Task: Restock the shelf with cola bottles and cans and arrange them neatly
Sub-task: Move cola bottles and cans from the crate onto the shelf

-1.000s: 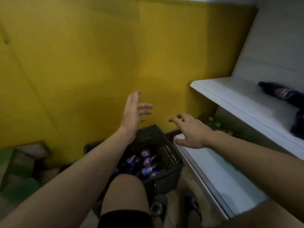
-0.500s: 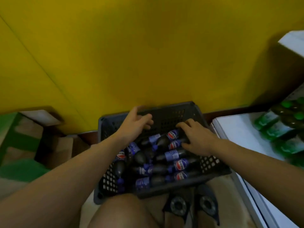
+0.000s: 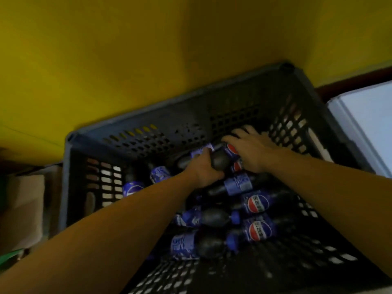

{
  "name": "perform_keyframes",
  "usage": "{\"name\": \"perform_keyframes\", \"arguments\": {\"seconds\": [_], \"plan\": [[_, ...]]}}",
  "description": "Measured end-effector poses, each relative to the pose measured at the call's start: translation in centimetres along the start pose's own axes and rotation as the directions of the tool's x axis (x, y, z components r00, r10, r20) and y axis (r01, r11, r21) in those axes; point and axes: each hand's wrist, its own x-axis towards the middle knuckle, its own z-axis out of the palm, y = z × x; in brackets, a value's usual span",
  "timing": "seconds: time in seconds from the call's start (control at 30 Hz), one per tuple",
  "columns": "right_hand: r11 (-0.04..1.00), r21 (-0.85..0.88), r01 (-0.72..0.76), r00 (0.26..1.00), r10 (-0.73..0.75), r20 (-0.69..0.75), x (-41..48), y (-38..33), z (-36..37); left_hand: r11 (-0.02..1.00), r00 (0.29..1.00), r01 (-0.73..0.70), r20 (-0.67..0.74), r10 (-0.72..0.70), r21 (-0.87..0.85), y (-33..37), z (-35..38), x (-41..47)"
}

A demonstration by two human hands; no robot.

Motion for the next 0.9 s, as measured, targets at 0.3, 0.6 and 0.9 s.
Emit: {"name": "perform_keyframes", "arguments": {"seconds": [0.3,0.6,0.9], "plan": [[0.98,0.199,-0.025,0.964,0.076,-0.255,0.2,-1.3,4.1,0.757,0.999,0.024,-0.001,-0.033,-0.653,-0.4,-0.1,-1.8],[0.305,0.94,0.154,0.929,0.28,-0.243,-4.2,-5.7,-2.5,0.687,0.953,-0.275,-0.095,0.288,-0.673,-0.5,-4.8,-6.1],[0.595,0.803,0.013,0.993,0.087,-0.081,-5.2,-9.4,2.6,0.587,0.941,-0.217,-0.326,-0.086,-0.78,-3.3,-4.2,-8.2]]}}
